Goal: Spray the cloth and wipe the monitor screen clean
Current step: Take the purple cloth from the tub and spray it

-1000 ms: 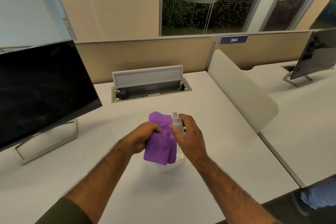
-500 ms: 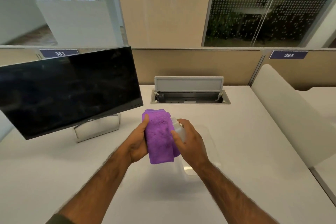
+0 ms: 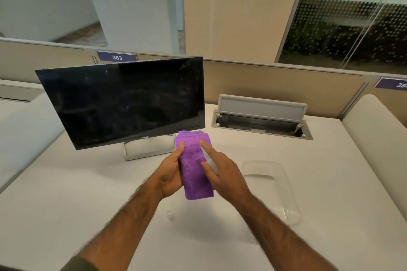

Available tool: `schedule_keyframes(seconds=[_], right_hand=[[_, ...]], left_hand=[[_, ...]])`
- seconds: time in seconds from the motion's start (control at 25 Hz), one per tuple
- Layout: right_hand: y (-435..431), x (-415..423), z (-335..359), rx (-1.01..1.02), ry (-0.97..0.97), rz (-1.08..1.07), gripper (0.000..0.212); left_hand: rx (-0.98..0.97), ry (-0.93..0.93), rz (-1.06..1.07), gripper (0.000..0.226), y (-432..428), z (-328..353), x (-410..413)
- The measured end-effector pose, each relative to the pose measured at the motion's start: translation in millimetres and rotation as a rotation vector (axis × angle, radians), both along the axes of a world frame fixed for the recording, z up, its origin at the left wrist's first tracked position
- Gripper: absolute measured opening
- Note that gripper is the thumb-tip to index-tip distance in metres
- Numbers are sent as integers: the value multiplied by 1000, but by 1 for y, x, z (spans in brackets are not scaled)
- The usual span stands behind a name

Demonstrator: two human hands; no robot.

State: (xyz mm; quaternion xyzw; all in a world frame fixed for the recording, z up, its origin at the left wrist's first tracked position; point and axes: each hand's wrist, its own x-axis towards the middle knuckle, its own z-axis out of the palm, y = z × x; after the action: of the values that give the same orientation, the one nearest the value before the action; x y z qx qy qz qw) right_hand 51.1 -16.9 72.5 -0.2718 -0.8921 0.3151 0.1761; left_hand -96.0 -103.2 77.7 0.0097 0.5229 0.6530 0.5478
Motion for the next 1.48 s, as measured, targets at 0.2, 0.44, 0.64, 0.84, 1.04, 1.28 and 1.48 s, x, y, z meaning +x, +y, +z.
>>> schedule_keyframes(seconds=[0.2,0.44,0.64,0.84,1.04,1.28,1.48], right_hand=[[-7,-26,14,-51,-57,-18,52],[-5,-42,20,-60,-126,-29,51],[-5,-44,21,-29,-138,-25,48],[-4,-41,20,-120,-125,-3,53],[-6,-26,18,-121,-136,37,49],[-9,-15,5,-91,-145,31,44],[-12,-12,5,-119,-124,52,51]], left_hand=[[9,-4,-34,53,-5,3,-10],[43,-15,-53,52,-3,7,-21],[49,-21,-49,54,-1,4,-27],[59,-25,-24,54,1,4,-29],[71,-39,10,57,2,-2,-34],[84,-65,37,60,7,-8,-34],[86,-71,57,58,8,-6,-31]])
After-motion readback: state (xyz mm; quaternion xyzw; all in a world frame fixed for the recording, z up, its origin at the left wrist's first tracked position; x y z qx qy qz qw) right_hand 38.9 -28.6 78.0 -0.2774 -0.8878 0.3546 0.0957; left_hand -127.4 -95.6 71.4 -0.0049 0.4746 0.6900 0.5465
